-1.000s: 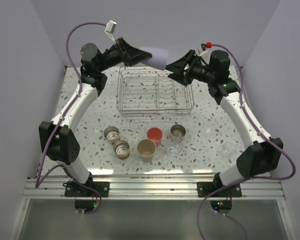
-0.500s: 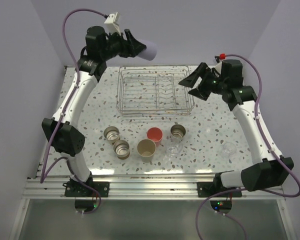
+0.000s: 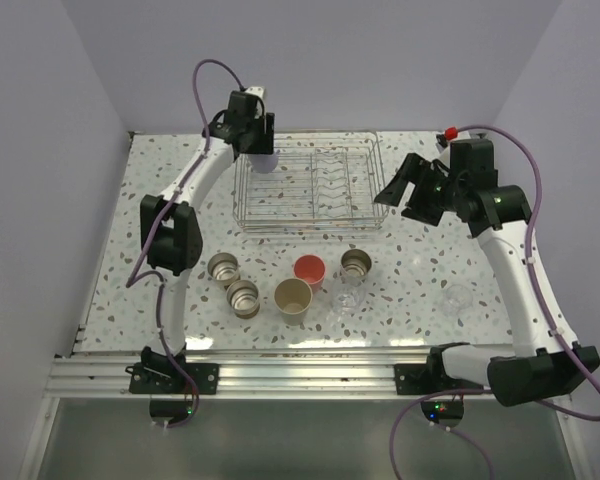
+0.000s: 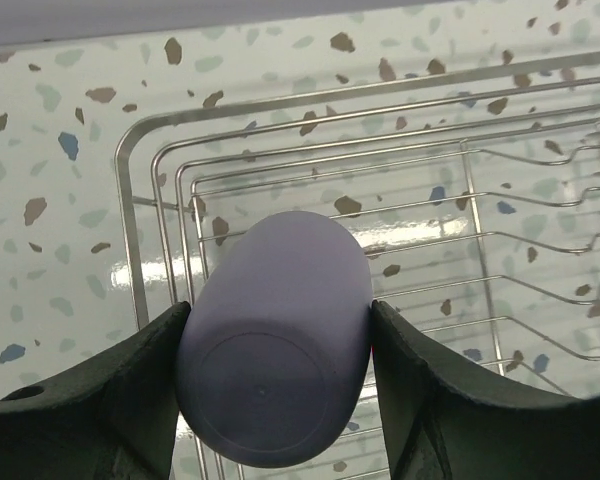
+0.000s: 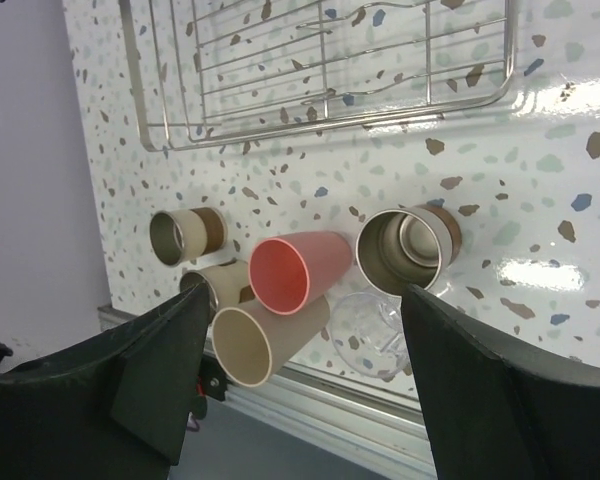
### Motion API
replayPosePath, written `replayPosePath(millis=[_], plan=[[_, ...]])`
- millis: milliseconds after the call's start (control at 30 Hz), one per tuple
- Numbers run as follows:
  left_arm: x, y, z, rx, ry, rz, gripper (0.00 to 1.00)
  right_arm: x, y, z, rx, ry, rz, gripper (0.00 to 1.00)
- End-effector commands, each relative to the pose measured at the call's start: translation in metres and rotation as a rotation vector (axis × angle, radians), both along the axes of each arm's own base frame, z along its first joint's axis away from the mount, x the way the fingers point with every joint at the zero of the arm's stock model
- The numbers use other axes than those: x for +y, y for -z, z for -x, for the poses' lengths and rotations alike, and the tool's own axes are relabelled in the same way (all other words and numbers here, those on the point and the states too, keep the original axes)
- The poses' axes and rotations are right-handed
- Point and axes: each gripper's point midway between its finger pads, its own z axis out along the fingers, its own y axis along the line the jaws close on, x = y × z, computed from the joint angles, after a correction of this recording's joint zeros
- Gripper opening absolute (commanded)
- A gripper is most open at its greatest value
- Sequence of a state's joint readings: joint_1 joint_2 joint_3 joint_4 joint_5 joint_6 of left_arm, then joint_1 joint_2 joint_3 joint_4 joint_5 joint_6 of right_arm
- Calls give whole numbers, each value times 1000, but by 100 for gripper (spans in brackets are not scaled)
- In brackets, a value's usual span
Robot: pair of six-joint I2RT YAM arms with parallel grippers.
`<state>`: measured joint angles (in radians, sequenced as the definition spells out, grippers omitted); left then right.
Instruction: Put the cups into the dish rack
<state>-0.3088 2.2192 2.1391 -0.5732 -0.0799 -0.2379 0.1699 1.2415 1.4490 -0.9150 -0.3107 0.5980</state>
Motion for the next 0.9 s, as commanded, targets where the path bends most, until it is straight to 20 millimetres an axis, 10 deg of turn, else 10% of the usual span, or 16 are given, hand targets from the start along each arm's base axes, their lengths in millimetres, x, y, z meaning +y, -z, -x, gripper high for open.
replayPosePath(millis=[0,567,867], plan=[[12,-18,-14,-65,-45,-69,0,-13,7,9,4,9,78,81],[25,40,-40,-22,-128,-133,0,-23,15,11,17,39,122,82],[26,40,-45,-34,-151,-128,77,-23,19,10,34,39,126,83]])
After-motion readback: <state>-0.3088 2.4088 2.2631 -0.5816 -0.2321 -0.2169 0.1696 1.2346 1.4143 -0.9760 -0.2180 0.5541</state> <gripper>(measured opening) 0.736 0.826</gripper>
